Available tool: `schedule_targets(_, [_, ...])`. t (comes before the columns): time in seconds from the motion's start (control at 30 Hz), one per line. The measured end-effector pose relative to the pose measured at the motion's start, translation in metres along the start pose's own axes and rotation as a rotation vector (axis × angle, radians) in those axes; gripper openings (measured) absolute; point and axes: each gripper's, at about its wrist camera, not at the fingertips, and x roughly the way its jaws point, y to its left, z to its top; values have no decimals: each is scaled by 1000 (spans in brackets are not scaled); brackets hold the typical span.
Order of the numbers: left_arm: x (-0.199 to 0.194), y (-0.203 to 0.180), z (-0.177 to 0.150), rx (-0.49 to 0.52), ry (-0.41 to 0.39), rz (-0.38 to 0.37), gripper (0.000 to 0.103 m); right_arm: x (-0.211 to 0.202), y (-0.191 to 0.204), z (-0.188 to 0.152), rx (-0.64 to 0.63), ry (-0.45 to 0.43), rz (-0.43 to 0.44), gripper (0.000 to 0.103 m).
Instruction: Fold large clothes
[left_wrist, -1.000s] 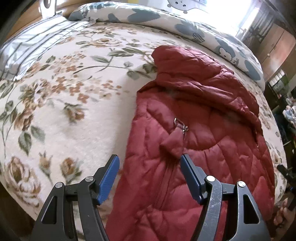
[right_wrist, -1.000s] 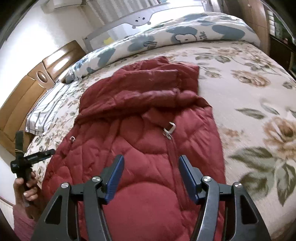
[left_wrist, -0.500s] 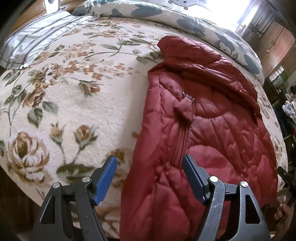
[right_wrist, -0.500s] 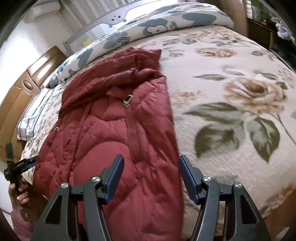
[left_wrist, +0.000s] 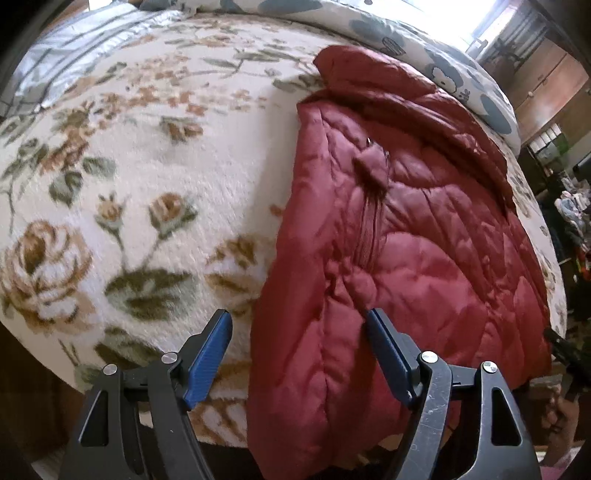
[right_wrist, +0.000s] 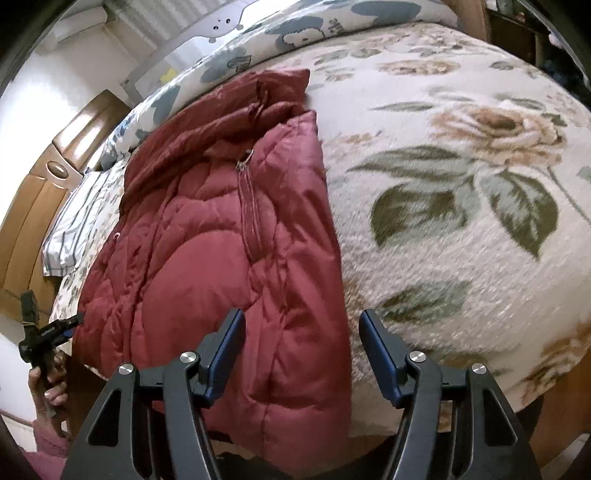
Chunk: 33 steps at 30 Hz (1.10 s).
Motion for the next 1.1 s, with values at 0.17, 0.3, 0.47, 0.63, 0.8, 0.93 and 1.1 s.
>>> schedule_targets(0.17, [6,-5,-6,21,24,-40,75,3,2,-5,1,14,37,66])
schedule_targets(0.3, [11,-10,-9,50,36,-47,80,2,0,-6,0,16,46,67])
schedule_targets(0.47, [18,-14,-12,66,49,-61,82,6,-2,-12,10,30,70,67])
schedule_targets(0.63, [20,-18,-15,95,54,-80,81,7,1,-18,-10,44,84,67])
schedule_targets(0.8, [18,-27,-21,138,44,-89,65,10,-2,-20,-9,55,109,67])
schedule_targets(0.93, [16,-29,-23,159,39,-99,45,11,-11,-24,18,69,142,64])
schedule_targets(1.1, [5,-31,-22,171,18,-115,23,6,-4,-23,-1,63,174,35])
